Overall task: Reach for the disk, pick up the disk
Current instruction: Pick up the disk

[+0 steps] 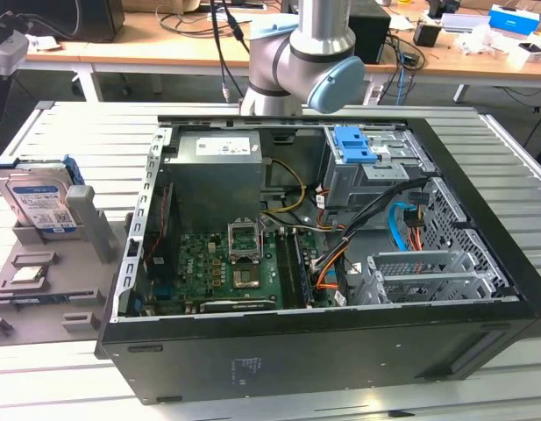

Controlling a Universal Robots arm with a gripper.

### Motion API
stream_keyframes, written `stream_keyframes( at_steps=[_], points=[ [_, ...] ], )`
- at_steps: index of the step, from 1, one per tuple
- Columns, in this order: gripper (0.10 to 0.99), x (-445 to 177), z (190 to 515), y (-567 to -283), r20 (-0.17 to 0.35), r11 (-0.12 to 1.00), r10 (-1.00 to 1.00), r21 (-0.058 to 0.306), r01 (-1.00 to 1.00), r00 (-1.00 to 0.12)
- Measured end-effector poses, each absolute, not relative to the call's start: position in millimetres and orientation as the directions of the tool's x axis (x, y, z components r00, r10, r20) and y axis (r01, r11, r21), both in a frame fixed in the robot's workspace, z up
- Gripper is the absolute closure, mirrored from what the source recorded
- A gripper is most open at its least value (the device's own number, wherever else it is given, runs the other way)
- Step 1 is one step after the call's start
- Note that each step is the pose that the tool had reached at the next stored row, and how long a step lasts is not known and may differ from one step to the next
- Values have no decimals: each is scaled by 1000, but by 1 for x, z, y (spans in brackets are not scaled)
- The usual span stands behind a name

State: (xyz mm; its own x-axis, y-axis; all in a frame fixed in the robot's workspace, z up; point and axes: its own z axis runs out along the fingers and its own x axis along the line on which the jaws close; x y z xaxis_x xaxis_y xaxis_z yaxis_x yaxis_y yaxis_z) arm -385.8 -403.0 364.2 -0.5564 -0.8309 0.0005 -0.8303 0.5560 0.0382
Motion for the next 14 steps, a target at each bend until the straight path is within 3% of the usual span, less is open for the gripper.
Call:
stream_keyframes(
  at_steps=[14],
  points=[
    [980, -386, 364, -403, 0, 441, -897, 38, -896, -442]
  ],
)
